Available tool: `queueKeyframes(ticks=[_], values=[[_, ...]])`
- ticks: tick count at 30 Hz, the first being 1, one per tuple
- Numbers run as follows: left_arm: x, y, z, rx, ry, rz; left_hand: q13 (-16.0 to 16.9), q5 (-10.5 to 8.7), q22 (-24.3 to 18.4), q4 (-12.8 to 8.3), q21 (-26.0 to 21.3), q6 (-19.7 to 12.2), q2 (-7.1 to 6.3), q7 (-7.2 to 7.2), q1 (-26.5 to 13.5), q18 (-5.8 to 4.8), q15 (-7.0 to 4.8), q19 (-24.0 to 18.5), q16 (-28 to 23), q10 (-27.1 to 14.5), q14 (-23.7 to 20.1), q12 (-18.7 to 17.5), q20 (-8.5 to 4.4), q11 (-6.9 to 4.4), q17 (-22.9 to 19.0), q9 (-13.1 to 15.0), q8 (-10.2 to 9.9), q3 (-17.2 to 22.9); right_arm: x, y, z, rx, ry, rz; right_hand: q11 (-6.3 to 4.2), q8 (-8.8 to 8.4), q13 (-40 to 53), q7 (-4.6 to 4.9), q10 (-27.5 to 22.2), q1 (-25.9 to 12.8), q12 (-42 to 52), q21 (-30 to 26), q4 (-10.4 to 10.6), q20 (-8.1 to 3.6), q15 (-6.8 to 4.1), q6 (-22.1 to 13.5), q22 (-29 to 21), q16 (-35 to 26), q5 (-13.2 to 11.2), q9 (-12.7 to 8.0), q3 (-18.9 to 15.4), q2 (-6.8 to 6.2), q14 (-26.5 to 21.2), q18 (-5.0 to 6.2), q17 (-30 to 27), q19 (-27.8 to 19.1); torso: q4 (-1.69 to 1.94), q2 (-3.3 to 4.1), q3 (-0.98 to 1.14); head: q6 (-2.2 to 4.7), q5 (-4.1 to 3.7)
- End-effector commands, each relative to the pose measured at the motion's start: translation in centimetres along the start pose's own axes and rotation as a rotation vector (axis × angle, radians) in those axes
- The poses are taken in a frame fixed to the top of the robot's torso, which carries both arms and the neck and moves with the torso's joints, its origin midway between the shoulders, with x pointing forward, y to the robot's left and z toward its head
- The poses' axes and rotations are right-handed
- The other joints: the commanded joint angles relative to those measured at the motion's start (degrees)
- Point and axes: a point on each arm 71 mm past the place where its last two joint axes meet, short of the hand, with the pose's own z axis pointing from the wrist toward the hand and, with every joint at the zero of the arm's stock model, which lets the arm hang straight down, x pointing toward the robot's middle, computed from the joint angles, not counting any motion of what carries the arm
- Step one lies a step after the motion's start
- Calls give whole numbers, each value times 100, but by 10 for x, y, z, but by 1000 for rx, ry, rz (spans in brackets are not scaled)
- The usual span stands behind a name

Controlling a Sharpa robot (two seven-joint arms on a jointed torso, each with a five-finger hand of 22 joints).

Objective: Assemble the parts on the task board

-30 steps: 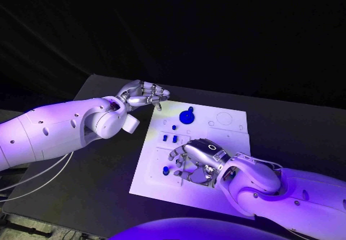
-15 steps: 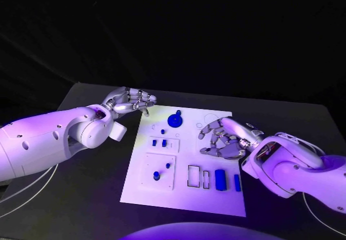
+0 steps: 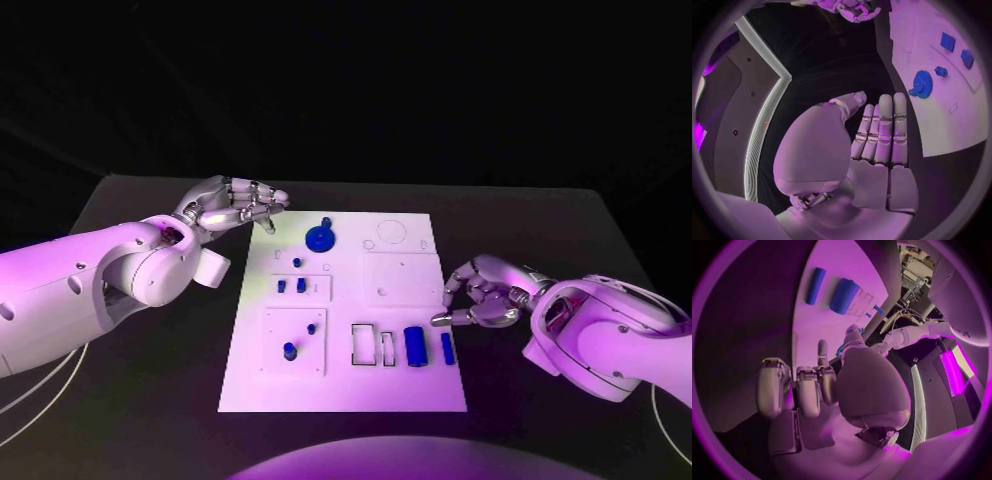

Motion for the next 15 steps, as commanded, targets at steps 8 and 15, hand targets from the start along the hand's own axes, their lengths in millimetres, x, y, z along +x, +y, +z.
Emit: queueKeyframes(ticks=[8, 15], values=[[7, 0, 1, 6, 25, -18, 8, 4, -9, 7, -37, 3, 71, 28, 3, 77, 1, -40, -34, -30, -54, 27, 14, 3, -9, 6, 33, -42, 31, -2, -8, 101, 41, -41, 8, -86, 773, 45, 157, -246, -288, -148, 1, -9, -4, -231, 1142, 5, 27, 17, -120, 59, 506, -30, 1017, 167, -37, -27, -12, -51, -42], [6, 1, 0, 4, 24, -18, 8, 4, -11, 9, -40, 3, 74, 28, -3, 76, 2, -40, -34, -33, -55, 33, 15, 4, -10, 6, 36, -46, 41, 4, -8, 95, 46, -23, 11, -126, 765, 46, 152, -297, -307, -134, 2, -1, 3, -199, 1146, 3, 28, 8, -107, 118, 505, -33, 1014, 168, -40, -23, -12, -75, -27]])
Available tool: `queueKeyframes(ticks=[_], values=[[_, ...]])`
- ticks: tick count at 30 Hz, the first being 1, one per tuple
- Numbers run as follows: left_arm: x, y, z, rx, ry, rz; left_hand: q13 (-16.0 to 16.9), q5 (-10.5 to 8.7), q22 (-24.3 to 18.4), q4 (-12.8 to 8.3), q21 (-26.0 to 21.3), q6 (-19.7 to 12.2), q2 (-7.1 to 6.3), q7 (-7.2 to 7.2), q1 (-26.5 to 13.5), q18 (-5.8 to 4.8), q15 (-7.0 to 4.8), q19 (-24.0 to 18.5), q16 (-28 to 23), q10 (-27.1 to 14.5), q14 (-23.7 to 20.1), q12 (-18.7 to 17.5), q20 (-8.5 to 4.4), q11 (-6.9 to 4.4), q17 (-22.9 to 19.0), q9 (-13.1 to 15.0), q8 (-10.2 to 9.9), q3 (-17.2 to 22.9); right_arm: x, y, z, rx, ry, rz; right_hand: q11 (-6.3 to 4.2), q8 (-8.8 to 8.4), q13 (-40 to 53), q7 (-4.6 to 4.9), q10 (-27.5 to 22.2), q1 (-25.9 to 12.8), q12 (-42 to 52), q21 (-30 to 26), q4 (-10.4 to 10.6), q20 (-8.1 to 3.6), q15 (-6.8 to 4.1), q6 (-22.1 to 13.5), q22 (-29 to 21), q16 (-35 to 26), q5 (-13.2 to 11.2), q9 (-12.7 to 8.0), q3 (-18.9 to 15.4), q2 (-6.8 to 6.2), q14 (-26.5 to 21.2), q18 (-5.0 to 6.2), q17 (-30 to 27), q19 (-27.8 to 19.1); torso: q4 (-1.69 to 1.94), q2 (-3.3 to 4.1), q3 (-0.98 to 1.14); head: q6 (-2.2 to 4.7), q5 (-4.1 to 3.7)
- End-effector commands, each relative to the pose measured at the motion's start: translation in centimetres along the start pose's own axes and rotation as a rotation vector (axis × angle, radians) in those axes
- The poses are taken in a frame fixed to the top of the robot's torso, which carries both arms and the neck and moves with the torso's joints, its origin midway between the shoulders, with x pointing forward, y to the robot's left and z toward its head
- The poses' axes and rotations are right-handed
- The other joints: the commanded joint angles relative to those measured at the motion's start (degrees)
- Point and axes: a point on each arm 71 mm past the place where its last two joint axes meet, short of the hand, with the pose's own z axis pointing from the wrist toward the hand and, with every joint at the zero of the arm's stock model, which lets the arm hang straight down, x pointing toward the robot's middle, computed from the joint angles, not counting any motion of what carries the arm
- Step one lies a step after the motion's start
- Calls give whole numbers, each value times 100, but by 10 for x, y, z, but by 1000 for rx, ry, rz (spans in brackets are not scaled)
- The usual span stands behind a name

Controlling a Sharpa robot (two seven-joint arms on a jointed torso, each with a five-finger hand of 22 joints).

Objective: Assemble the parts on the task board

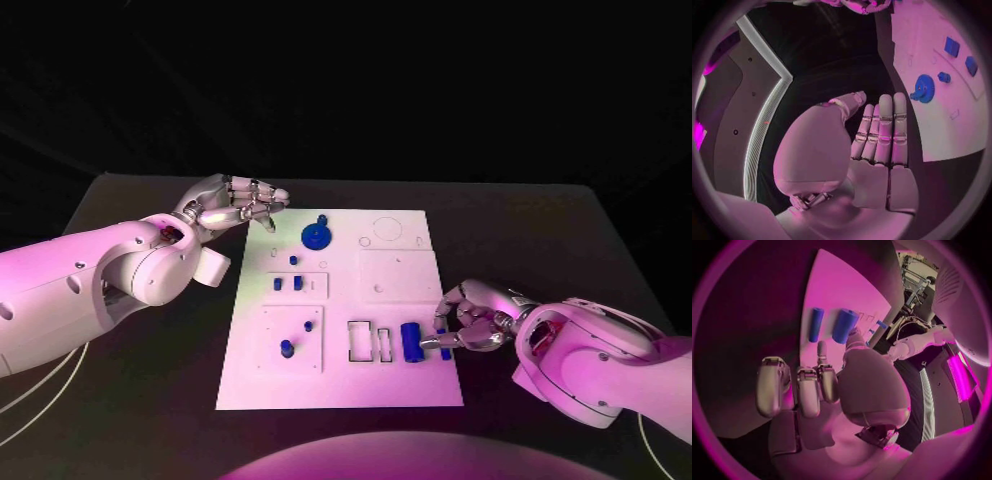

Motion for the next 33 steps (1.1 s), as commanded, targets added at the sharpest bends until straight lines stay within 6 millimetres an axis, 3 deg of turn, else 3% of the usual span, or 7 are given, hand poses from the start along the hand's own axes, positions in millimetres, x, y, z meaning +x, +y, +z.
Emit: queueKeyframes(ticks=[1, 14, 33], values=[[2, -1, 0, 6, 15, -12, 8, 4, -5, 1, -18, 3, 74, 28, -3, 77, 2, -40, -34, -34, -55, 33, 15, 4, -6, 6, 36, -26, 1, 0, 0, 20, -26, -8, 8, -40, 773, -3, 159, -68, 11, 35, 2, -1, 1, 34, 1151, 5, 28, -6, -11, 15, 506, -35, 1022, 172, 1, 6, -3, -15, 11], [2, -1, 0, 3, 16, -12, 8, 4, -7, 6, -21, 2, 75, 29, -11, 76, 4, -41, -33, -37, -56, 37, 16, 5, -7, 6, 37, -31, 12, 5, 5, 12, -1, -3, -27, -68, 813, -45, 198, -187, 45, 94, 4, -14, -24, 210, 1165, 19, 28, -7, 6, 67, 516, -43, 1075, 189, 2, 1, -4, -42, 45], [1, 0, -1, -2, 17, -12, 9, 4, -9, 11, -25, 1, 77, 29, -20, 75, 6, -42, -32, -42, -57, 42, 18, 5, -7, 6, 39, -36, 34, 18, 14, 2, 65, -6, -54, -117, 837, -75, 221, -425, 59, 102, 2, -33, -46, 331, 1167, 25, 40, -9, 3, 43, 521, -44, 1098, 191, -1, -9, -15, -72, 83]])
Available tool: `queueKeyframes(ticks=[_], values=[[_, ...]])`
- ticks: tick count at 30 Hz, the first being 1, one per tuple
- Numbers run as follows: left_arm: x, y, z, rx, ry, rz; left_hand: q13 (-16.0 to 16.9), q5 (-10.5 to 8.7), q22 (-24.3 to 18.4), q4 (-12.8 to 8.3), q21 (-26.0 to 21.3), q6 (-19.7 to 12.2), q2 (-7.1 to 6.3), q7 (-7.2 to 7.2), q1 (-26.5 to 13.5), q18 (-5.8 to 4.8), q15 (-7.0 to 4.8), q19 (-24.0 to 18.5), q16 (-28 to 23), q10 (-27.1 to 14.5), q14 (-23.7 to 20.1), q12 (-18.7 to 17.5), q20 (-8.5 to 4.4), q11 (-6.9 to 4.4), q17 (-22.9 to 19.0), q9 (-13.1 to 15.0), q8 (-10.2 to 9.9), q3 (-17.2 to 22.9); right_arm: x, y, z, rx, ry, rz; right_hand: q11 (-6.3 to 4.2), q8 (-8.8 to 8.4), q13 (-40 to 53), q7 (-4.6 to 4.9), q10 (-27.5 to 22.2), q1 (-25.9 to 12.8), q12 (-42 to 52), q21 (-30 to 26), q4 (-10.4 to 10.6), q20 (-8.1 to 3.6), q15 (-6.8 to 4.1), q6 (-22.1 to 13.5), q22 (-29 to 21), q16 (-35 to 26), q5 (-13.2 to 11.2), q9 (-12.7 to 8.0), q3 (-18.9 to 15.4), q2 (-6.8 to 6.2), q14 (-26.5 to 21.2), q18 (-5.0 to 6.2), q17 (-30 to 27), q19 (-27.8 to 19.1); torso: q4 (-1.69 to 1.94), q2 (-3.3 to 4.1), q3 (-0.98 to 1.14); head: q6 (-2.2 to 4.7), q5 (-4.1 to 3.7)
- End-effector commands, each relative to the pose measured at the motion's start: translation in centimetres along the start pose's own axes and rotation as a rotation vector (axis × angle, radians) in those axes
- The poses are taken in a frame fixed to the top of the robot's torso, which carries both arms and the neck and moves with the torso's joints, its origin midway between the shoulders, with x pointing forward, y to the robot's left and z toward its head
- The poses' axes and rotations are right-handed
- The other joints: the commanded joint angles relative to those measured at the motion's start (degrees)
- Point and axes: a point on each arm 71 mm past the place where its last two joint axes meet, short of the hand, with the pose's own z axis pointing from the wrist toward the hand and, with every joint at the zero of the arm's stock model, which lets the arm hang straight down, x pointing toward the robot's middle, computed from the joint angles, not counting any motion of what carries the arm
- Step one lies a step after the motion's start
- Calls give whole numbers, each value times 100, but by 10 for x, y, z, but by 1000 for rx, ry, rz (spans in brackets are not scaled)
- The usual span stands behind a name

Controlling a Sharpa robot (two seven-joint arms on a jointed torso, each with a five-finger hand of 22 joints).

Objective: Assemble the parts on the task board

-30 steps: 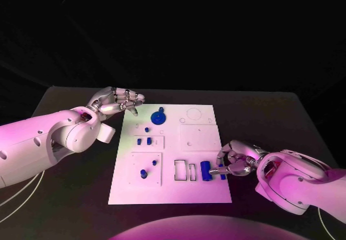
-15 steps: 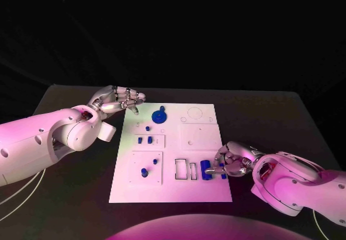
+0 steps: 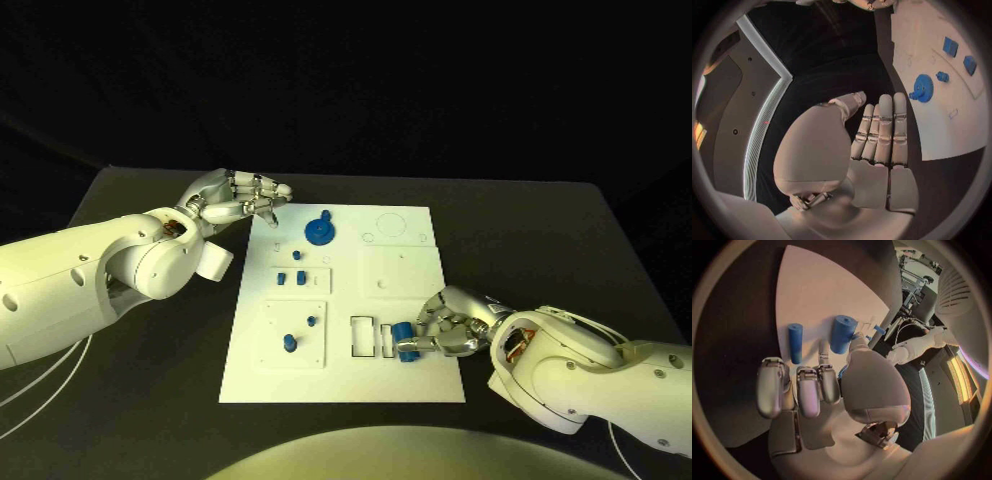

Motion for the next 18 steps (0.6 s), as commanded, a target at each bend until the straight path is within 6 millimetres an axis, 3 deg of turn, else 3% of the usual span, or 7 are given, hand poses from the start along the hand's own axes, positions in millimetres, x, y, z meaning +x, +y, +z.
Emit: queueKeyframes(ticks=[1, 18], values=[[2, -1, 0, 4, 18, -12, 9, 4, -5, 11, -25, 2, 55, 29, 3, 75, -16, -27, -32, -43, -36, 13, 3, 5, -8, 6, 39, -36, 7, -2, 2, 22, 35, -23, -58, -31, 838, 3, 222, -39, 12, 6, 0, -36, -50, 58, 1168, 28, 42, -12, 14, -7, 521, -45, 1098, 190, -3, -4, -2, 0, 10], [2, -1, -1, 1, 21, -13, 9, 5, -10, 17, -33, 2, 59, 29, -7, 75, -14, -29, -31, -50, -39, 20, 5, 6, -9, 6, 43, -41, 15, 7, 8, -1, 53, -65, -80, -164, 856, -17, 233, 677, 0, -89, -28, -62, -73, 179, 1143, 23, 12, -12, 80, -54, 518, -27, 1089, 154, 0, -7, -5, -1, 13]])
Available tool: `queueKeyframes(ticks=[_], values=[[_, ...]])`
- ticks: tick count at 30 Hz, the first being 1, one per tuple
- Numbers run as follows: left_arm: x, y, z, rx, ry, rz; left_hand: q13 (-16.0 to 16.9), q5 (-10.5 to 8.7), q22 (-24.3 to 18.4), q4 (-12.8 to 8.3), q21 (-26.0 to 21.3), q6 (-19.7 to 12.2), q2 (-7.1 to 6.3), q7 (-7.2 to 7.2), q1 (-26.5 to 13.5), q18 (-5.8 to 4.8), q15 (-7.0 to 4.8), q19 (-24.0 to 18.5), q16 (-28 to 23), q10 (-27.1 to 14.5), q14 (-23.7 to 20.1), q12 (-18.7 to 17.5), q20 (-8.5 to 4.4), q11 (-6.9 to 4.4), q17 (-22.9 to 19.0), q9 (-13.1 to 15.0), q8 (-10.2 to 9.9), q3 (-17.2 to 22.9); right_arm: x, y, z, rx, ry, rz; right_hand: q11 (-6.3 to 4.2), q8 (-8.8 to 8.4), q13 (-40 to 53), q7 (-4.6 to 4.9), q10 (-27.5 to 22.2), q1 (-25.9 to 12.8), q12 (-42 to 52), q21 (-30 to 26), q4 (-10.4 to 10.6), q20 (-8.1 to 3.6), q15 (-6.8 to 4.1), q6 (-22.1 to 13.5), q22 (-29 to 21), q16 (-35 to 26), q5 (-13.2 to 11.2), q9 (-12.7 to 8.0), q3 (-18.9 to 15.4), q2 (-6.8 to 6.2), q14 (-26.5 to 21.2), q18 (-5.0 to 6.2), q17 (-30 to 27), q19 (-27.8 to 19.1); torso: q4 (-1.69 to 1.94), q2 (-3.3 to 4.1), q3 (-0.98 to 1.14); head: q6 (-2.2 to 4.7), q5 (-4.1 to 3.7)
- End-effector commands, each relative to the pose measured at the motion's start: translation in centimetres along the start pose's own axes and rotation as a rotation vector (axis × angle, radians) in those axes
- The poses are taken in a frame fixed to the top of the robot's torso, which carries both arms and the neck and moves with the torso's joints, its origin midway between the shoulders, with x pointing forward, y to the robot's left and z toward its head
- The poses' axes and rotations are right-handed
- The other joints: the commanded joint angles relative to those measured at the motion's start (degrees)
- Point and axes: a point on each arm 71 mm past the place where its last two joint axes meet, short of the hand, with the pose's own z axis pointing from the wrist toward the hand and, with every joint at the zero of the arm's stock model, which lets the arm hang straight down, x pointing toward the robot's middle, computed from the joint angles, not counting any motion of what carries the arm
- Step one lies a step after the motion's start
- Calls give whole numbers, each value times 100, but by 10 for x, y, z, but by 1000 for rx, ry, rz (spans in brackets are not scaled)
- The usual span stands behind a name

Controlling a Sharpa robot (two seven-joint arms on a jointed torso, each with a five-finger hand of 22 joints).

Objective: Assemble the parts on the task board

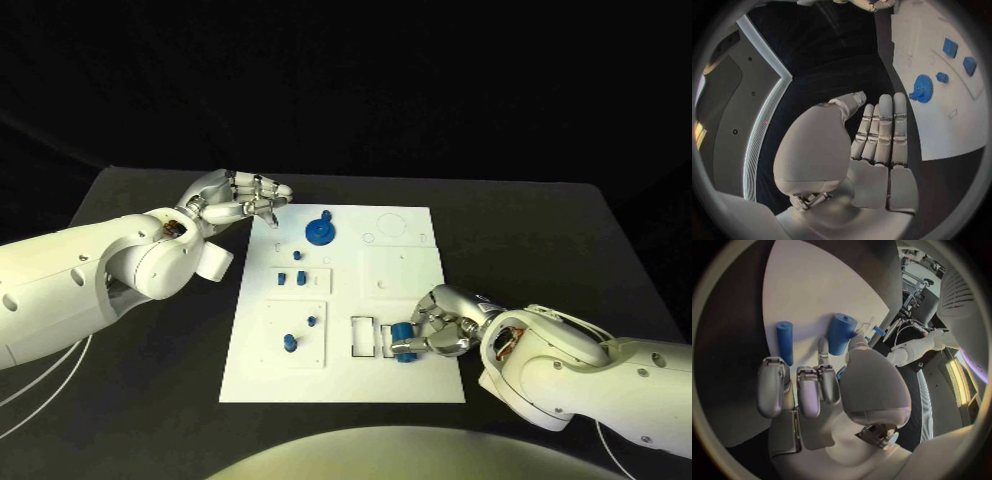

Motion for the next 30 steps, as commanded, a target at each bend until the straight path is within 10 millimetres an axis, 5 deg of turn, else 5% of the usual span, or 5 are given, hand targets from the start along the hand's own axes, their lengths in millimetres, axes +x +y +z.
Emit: queueKeyframes(ticks=[1, 10, 17, 30], values=[[3, -1, 0, 5, 20, -12, 9, 5, -5, 1, -33, 2, 59, 29, -7, 76, -14, -30, -31, -50, -39, 21, 6, 6, -10, 6, 21, -25, 11, -1, 1, 19, 61, -48, -39, -94, 851, -39, 231, 121, -7, -44, -4, -20, -31, -5, 1141, 23, -7, -44, 21, 4, 517, -26, 1088, 151, 0, -2, -3, -4, 1], [2, -1, -1, 2, 20, -12, 9, 5, -5, 1, -33, 2, 59, 29, -7, 76, -14, -30, -31, -50, -39, 21, 6, 6, -10, 6, 21, -25, 10, -1, 2, 17, 43, -64, -44, -160, 861, -41, 233, 653, -13, -69, -49, -26, -38, 50, 1134, 16, -11, -44, 124, 57, 513, -21, 1069, 139, -2, 0, -7, 13, 12], [2, -1, -1, -1, 20, -12, 9, 6, -11, 3, -42, -1, 60, 28, -14, 76, -13, -32, -30, -60, -43, 30, 8, 6, -11, 5, 24, -31, 3, -9, 0, 43, 7, -41, -65, -346, 897, -60, 247, 1405, 6, -56, -98, -44, -56, 162, 1138, 16, 2, -147, 745, 207, 515, -24, 1080, 142, -6, -1, -2, 33, 23], [2, -1, -1, -3, 20, -12, 9, 9, -12, -2, -44, -2, 61, 27, -8, 77, -14, -31, -30, -63, -45, 32, 7, 5, -12, 5, 25, -30, -8, -15, -3, 108, 13, 80, -71, -438, 945, -66, 277, 1340, 53, -7, -14, -50, -61, 274, 1151, 26, -9, -206, 1026, 159, 522, -34, 1115, 158, -8, 5, 2, 63, 25]])
